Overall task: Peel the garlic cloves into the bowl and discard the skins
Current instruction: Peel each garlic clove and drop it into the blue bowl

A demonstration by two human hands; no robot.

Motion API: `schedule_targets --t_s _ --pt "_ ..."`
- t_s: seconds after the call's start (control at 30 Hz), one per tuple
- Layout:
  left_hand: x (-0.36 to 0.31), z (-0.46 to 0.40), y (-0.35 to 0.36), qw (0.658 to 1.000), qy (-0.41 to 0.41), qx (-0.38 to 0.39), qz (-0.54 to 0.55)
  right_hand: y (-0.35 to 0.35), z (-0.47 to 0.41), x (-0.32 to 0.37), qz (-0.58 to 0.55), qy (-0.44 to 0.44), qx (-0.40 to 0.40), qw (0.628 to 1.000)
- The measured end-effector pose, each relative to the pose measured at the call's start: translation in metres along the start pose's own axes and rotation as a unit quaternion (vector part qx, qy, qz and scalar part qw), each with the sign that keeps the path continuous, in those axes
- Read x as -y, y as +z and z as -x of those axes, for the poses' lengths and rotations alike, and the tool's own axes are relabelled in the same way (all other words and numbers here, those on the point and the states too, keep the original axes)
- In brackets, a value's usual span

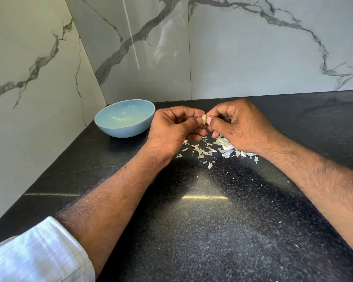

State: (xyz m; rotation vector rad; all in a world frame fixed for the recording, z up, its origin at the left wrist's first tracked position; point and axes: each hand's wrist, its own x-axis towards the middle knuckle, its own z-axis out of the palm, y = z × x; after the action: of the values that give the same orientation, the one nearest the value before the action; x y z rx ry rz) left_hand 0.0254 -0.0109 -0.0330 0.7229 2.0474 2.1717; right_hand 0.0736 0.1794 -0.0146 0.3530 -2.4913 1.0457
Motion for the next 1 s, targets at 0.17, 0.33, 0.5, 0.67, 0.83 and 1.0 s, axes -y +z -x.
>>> schedule_targets --t_s 0.17,0.33,0.5,0.67,0.83,1.0 --pt "0.001 0.0 0.001 1.0 0.013 0.006 -0.019 -0.001 -0.001 -0.002 0.017 -0.014 -0.004 1.0" --pt "0.003 -0.001 -0.003 1.0 -0.016 0.022 0.004 -0.002 -0.002 -0.003 0.024 -0.031 -0.003 0.999" --pt "0.001 -0.002 -0.003 0.997 -0.043 0.034 0.049 -0.003 -0.003 -0.003 -0.017 -0.012 0.003 1.0" --pt "-0.003 -0.003 -0.004 0.995 -0.053 0.032 0.078 -0.002 -0.004 -0.004 -0.079 0.024 -0.005 0.997" --pt "-0.007 -0.003 -0.005 0.994 -0.05 0.008 0.093 -0.002 -0.006 -0.006 -0.109 0.048 -0.026 0.993" --pt "-0.006 -0.003 -0.006 0.997 -0.033 0.01 0.064 -0.002 -0.006 -0.004 -0.141 0.037 -0.006 0.989"
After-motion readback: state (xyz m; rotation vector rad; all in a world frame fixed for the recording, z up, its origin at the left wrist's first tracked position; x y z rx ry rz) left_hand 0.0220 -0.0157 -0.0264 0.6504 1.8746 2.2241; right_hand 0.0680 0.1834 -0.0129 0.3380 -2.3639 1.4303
